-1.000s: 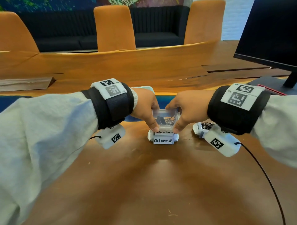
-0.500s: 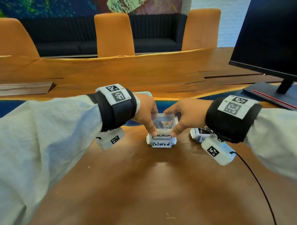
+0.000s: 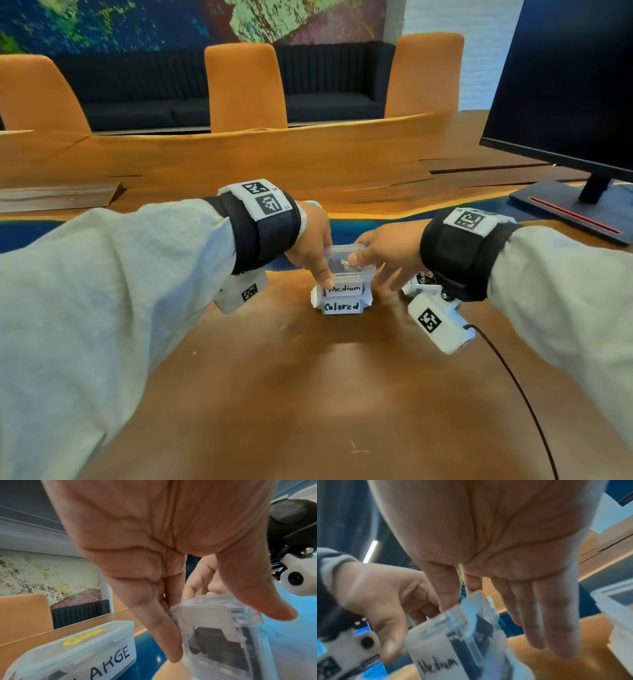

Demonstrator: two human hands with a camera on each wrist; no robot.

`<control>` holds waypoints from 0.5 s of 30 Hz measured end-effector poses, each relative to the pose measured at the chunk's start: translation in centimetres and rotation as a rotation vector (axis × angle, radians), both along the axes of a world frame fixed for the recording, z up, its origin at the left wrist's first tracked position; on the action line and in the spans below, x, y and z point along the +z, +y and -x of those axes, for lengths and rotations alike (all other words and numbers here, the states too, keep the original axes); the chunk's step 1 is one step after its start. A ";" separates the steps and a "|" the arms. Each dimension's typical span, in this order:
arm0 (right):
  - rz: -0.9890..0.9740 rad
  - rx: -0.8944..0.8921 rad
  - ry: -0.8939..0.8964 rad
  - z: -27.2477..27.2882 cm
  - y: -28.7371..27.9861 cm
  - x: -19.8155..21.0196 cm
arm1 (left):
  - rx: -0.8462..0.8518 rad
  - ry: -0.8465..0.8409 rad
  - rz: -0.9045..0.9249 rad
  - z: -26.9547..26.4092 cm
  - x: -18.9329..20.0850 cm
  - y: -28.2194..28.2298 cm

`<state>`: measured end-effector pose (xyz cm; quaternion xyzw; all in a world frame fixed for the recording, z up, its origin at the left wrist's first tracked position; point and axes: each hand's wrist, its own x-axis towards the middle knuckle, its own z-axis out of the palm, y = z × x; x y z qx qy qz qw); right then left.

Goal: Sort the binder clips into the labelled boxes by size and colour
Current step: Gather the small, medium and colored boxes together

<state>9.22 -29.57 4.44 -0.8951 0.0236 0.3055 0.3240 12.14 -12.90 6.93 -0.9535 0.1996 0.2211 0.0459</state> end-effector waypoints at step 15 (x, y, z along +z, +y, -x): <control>-0.075 -0.161 0.096 -0.3 0.5 -0.9 | 0.060 0.085 0.112 -0.6 -0.5 0.8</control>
